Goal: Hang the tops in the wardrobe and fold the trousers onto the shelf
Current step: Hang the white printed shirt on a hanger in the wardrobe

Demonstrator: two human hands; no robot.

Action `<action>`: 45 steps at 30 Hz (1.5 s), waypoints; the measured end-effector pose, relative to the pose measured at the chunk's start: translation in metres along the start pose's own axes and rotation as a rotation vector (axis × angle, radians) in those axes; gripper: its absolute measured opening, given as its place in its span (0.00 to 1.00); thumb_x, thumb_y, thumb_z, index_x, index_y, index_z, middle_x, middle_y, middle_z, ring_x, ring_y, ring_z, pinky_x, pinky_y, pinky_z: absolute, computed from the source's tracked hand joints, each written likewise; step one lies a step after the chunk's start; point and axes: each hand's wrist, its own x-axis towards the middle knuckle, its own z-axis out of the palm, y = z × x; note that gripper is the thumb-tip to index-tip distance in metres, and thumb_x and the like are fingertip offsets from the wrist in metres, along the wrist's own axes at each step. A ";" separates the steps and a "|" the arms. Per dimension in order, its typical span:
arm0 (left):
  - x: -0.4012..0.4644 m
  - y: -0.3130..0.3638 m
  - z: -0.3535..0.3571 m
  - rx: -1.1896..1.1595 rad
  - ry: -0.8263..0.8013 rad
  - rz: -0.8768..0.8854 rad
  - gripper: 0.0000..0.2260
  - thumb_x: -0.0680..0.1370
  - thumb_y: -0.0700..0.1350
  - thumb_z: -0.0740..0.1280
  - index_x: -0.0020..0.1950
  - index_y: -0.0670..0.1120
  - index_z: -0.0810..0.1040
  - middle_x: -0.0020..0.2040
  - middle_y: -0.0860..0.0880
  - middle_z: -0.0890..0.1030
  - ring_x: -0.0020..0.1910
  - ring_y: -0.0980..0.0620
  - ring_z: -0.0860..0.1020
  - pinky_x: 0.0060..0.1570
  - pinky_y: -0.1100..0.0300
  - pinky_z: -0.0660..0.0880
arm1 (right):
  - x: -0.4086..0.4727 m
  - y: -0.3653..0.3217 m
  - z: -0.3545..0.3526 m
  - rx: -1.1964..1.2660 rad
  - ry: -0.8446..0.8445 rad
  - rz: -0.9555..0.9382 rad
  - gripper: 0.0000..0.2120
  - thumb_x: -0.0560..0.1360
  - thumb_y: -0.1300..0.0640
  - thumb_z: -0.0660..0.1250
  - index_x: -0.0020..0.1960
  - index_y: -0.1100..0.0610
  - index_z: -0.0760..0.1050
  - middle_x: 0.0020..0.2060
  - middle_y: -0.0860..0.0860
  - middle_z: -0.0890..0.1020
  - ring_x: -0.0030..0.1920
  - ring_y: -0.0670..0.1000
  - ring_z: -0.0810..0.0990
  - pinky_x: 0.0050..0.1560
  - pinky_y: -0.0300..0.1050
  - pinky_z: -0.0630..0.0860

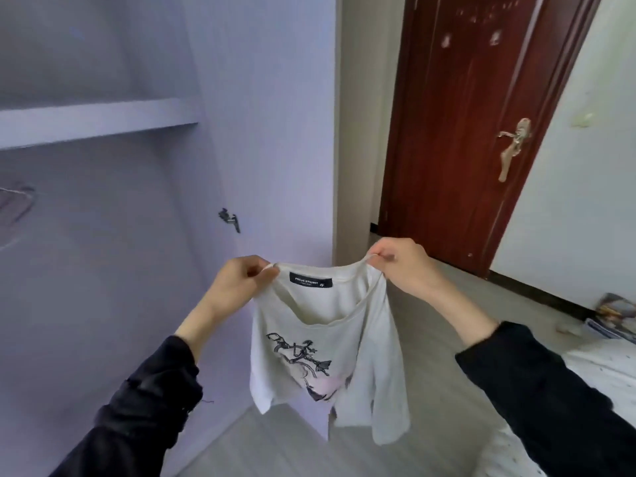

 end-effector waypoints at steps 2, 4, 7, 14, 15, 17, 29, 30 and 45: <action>-0.008 -0.016 -0.027 0.058 0.082 -0.043 0.11 0.78 0.43 0.65 0.36 0.46 0.74 0.31 0.53 0.71 0.28 0.59 0.67 0.30 0.69 0.63 | 0.018 -0.019 0.022 0.032 -0.075 -0.051 0.04 0.77 0.59 0.65 0.46 0.55 0.78 0.39 0.48 0.80 0.38 0.44 0.76 0.39 0.35 0.70; -0.018 -0.031 -0.051 0.108 0.141 -0.100 0.11 0.79 0.43 0.64 0.36 0.45 0.73 0.32 0.51 0.70 0.31 0.55 0.66 0.31 0.66 0.62 | 0.043 -0.036 0.047 0.074 -0.140 -0.098 0.04 0.77 0.60 0.65 0.47 0.57 0.78 0.40 0.50 0.80 0.36 0.43 0.75 0.39 0.36 0.69; -0.025 -0.043 -0.077 0.115 0.220 -0.173 0.10 0.79 0.43 0.65 0.37 0.45 0.74 0.35 0.48 0.72 0.35 0.52 0.68 0.35 0.62 0.65 | 0.078 -0.060 0.075 0.139 -0.180 -0.159 0.06 0.77 0.60 0.65 0.42 0.53 0.77 0.41 0.50 0.80 0.38 0.47 0.76 0.47 0.41 0.72; -0.030 -0.058 -0.133 0.110 0.361 -0.317 0.08 0.75 0.44 0.70 0.41 0.40 0.79 0.35 0.48 0.75 0.34 0.54 0.70 0.36 0.61 0.66 | 0.144 -0.115 0.130 0.079 -0.250 -0.329 0.05 0.76 0.58 0.64 0.48 0.55 0.80 0.45 0.50 0.82 0.48 0.50 0.79 0.48 0.40 0.70; -0.033 -0.061 -0.137 0.092 0.384 -0.335 0.07 0.75 0.44 0.70 0.41 0.41 0.80 0.34 0.50 0.76 0.33 0.56 0.72 0.36 0.64 0.68 | 0.148 -0.119 0.137 0.037 -0.259 -0.349 0.06 0.77 0.58 0.64 0.48 0.55 0.80 0.46 0.50 0.83 0.49 0.51 0.79 0.48 0.40 0.70; -0.041 -0.069 -0.147 0.080 0.437 -0.365 0.06 0.76 0.43 0.69 0.39 0.44 0.81 0.30 0.56 0.78 0.30 0.62 0.73 0.33 0.72 0.68 | 0.155 -0.129 0.155 -0.046 -0.292 -0.394 0.07 0.76 0.57 0.65 0.49 0.54 0.81 0.47 0.50 0.83 0.51 0.51 0.79 0.52 0.42 0.72; -0.061 -0.163 -0.270 0.174 0.614 -0.622 0.07 0.75 0.45 0.70 0.43 0.41 0.82 0.40 0.48 0.80 0.40 0.55 0.74 0.40 0.70 0.68 | 0.215 -0.233 0.296 0.037 -0.625 -0.546 0.06 0.73 0.60 0.69 0.47 0.55 0.84 0.44 0.46 0.85 0.44 0.43 0.79 0.53 0.38 0.73; -0.061 -0.175 -0.284 0.177 0.604 -0.645 0.07 0.75 0.45 0.69 0.43 0.41 0.82 0.40 0.48 0.80 0.40 0.54 0.75 0.40 0.69 0.68 | 0.221 -0.245 0.313 0.030 -0.640 -0.550 0.06 0.73 0.59 0.70 0.47 0.54 0.84 0.43 0.46 0.85 0.42 0.43 0.79 0.55 0.40 0.73; -0.043 -0.239 -0.390 -0.002 0.754 -0.830 0.06 0.73 0.41 0.71 0.36 0.47 0.81 0.37 0.54 0.80 0.41 0.60 0.75 0.44 0.65 0.67 | 0.269 -0.340 0.486 -0.089 -0.878 -0.617 0.08 0.73 0.61 0.68 0.50 0.59 0.83 0.49 0.52 0.84 0.52 0.49 0.81 0.55 0.40 0.74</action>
